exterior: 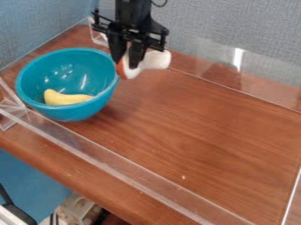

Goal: Put the mushroom in the blue bowl

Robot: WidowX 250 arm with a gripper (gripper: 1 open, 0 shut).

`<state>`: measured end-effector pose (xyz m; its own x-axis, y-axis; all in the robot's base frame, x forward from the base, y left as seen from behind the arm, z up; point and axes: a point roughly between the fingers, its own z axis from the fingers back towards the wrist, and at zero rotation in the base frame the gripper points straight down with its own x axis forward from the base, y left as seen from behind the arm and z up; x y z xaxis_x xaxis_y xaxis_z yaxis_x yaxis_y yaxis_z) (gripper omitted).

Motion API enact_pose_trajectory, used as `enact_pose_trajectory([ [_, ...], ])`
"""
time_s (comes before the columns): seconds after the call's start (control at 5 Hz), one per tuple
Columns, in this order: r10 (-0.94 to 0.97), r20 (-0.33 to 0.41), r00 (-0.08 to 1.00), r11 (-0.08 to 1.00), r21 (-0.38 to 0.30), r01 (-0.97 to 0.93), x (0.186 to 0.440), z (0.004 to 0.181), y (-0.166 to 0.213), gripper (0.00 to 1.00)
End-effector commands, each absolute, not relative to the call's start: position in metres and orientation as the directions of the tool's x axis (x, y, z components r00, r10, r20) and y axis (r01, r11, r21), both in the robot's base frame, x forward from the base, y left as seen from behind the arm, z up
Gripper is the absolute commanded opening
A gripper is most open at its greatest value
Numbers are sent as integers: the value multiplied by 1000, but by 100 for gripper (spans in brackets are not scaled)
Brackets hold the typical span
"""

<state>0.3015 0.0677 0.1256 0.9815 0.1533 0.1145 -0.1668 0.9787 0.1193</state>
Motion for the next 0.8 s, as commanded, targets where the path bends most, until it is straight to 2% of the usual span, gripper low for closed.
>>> enact_pose_trajectory([
  [0.0, 180, 169, 969, 971, 126, -203, 308, 140, 84, 0],
  [0.6, 246, 169, 954, 953, 136, -270, 306, 133, 133, 0],
])
